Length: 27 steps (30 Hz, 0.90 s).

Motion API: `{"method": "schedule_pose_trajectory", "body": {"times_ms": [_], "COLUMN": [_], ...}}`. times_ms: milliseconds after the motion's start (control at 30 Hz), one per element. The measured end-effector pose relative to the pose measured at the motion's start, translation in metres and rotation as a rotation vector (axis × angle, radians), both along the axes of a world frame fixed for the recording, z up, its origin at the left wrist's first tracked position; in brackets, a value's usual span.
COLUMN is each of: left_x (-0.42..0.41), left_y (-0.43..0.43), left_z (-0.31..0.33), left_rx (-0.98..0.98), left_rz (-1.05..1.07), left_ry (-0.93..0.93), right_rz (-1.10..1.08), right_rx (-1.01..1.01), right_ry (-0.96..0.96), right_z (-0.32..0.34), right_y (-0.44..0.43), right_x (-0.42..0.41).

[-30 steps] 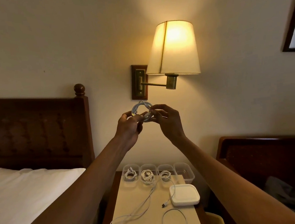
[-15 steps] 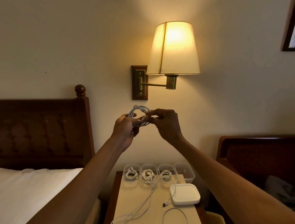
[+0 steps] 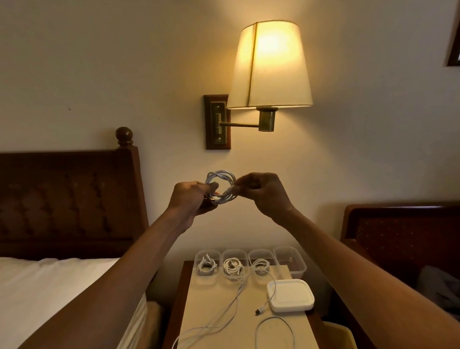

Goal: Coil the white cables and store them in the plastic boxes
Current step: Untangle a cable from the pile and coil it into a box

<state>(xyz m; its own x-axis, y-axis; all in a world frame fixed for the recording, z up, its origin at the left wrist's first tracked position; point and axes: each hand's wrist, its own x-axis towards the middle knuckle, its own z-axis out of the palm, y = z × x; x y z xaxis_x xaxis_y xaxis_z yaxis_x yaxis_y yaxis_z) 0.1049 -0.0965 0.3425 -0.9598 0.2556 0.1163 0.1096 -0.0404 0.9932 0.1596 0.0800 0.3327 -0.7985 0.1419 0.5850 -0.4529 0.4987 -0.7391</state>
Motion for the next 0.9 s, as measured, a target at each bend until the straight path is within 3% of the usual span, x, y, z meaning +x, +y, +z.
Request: {"method": "schedule_pose_trajectory", "body": {"times_ms": [233, 400, 500, 900], "left_x": [0.006, 0.014, 0.016, -0.042], "left_y": [0.027, 0.053, 0.068, 0.097], "left_z": [-0.012, -0.02, -0.031, -0.146], "left_rx": [0.085, 0.037, -0.039, -0.406], "left_rz": [-0.031, -0.187, -0.249, -0.065], "left_ry": [-0.084, 0.002, 0.08, 0.196], "right_rz": [0.017, 0.084, 0.048, -0.482], "right_rx": [-0.176, -0.554, -0.666, -0.316], "right_ry": [-0.084, -0.192, -0.203, -0.227], "right_z": [-0.015, -0.027, -0.04, -0.151], "right_y": [0.024, 0.04, 0.049, 0.128], "right_x": [0.01, 0.006, 0.002, -0.034]}}
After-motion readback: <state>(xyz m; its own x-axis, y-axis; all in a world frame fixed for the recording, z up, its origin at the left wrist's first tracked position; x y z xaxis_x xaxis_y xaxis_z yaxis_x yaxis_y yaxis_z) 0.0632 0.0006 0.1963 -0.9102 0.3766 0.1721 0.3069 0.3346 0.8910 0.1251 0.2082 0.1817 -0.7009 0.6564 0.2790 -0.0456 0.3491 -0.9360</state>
